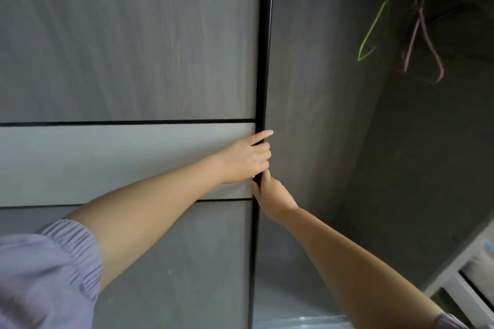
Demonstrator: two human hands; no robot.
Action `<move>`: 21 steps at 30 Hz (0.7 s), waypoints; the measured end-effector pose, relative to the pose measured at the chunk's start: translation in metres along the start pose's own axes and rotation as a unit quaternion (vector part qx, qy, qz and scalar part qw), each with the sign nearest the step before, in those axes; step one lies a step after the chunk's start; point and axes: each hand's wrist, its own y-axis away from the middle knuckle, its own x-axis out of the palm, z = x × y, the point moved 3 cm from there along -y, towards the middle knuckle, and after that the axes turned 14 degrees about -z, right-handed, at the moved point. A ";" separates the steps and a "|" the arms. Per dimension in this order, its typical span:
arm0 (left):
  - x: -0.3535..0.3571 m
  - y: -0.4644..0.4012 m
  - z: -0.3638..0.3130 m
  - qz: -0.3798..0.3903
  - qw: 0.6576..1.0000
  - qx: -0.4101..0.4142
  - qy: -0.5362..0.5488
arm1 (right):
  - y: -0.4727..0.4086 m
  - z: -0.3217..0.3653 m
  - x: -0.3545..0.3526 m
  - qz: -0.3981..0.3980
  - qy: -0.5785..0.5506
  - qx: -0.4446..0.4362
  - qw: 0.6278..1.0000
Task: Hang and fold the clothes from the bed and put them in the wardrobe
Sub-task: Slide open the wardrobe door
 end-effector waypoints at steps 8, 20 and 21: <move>-0.003 0.058 0.003 0.084 0.996 -0.043 0.008 | -0.003 0.054 0.035 0.025 0.029 -0.060 0.997; -0.001 0.103 0.004 0.097 0.992 -0.079 -0.004 | 0.003 0.102 0.063 0.048 0.312 -0.267 0.910; -0.001 0.105 0.004 0.090 0.993 -0.082 -0.003 | 0.003 0.105 0.063 0.032 0.340 -0.302 0.890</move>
